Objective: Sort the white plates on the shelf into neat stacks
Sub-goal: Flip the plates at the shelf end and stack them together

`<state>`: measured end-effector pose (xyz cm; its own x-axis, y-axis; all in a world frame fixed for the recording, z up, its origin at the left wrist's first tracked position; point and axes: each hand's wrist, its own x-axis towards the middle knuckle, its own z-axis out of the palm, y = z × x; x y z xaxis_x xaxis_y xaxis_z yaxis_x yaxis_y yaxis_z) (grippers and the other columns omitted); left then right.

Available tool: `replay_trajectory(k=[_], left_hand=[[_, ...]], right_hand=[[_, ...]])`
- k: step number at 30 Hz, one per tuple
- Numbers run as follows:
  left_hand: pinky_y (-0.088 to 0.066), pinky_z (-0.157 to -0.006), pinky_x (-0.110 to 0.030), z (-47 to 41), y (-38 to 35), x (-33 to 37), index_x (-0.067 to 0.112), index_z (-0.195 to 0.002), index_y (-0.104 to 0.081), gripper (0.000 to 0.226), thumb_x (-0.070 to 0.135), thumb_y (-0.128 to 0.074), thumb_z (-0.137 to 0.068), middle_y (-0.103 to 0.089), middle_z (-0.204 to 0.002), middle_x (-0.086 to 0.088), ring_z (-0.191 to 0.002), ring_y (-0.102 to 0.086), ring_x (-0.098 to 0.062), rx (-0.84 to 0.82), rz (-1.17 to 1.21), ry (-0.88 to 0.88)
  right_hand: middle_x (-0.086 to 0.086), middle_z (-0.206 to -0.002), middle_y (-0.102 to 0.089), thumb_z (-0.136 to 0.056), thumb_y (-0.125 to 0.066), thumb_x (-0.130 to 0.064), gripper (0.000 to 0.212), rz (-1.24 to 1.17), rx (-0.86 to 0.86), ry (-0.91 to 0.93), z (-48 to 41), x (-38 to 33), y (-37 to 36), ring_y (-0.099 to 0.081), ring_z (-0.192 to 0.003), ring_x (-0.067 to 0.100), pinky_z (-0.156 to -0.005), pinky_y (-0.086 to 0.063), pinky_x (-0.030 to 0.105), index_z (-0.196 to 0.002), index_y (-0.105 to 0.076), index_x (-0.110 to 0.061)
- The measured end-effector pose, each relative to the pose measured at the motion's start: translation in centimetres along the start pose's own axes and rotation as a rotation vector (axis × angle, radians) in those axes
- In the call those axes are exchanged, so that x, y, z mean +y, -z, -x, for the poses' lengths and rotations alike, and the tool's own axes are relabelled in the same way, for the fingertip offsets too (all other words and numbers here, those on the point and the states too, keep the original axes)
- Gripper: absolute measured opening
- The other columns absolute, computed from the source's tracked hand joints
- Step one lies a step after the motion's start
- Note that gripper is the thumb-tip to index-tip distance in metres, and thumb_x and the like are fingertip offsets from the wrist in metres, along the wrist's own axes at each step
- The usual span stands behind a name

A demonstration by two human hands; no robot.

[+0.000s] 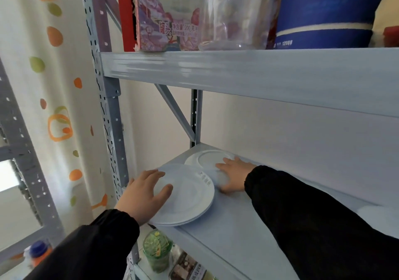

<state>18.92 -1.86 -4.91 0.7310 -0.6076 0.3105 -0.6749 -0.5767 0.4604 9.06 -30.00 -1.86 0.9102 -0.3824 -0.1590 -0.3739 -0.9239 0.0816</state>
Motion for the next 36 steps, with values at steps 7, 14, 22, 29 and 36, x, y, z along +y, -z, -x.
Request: replay_trajectory(k=[7,14,22,29,36], left_hand=[[-0.027,-0.115,-0.045,-0.1,-0.3,-0.3,0.035,-0.138,-0.045,0.076,0.077,-0.024,-0.079,-0.041,-0.146,0.013,-0.132,-0.042,-0.012,0.011,-0.002,0.018],[-0.03,-0.113,-0.039,-0.6,-0.5,0.0,0.034,-0.138,-0.045,0.077,0.077,-0.023,-0.077,-0.042,-0.145,0.014,-0.13,-0.043,-0.012,0.034,0.004,0.029],[-0.031,-0.113,-0.037,-1.0,-0.4,-0.2,0.035,-0.136,-0.046,0.068,0.074,-0.029,-0.083,-0.043,-0.143,0.015,-0.129,-0.044,-0.01,0.028,0.005,0.054],[-0.031,-0.113,-0.044,-1.5,-0.7,-0.4,0.035,-0.136,-0.047,0.074,0.077,-0.025,-0.078,-0.045,-0.14,0.015,-0.129,-0.045,-0.011,0.065,0.038,0.035],[-0.035,-0.11,-0.037,-2.3,-1.3,0.1,0.032,-0.14,-0.042,0.074,0.074,-0.027,-0.08,-0.042,-0.144,0.013,-0.131,-0.043,-0.015,0.107,0.092,0.002]], right_hand=[[-0.001,-0.103,-0.057,-0.084,-0.051,-0.067,0.043,-0.286,0.079,-0.066,-3.7,3.4,-0.2,-0.057,-0.095,0.022,-0.087,-0.045,0.035,-0.09,-0.049,-0.024],[0.006,-0.121,-0.054,-0.065,-0.062,-0.08,0.095,-0.521,0.07,-0.288,-5.0,8.4,-1.0,-0.055,-0.107,0.026,-0.083,-0.042,0.034,-0.132,-0.038,-0.016],[0.008,-0.127,-0.062,-0.035,-0.049,-0.102,0.134,-0.588,-0.068,-0.365,-7.0,12.1,-1.7,-0.059,-0.112,0.025,-0.096,-0.041,0.031,-0.131,-0.058,-0.01],[0.014,-0.118,-0.067,-0.029,-0.087,-0.07,0.106,-0.967,0.102,-0.402,-6.9,13.3,-1.0,-0.063,-0.102,0.028,-0.096,-0.046,0.035,-0.108,-0.067,-0.002],[0.011,-0.089,-0.074,-0.056,-0.089,-0.044,0.057,-1.287,0.478,-0.167,-4.6,8.6,5.5,-0.07,-0.086,0.033,-0.083,-0.057,0.049,-0.094,-0.071,-0.005]])
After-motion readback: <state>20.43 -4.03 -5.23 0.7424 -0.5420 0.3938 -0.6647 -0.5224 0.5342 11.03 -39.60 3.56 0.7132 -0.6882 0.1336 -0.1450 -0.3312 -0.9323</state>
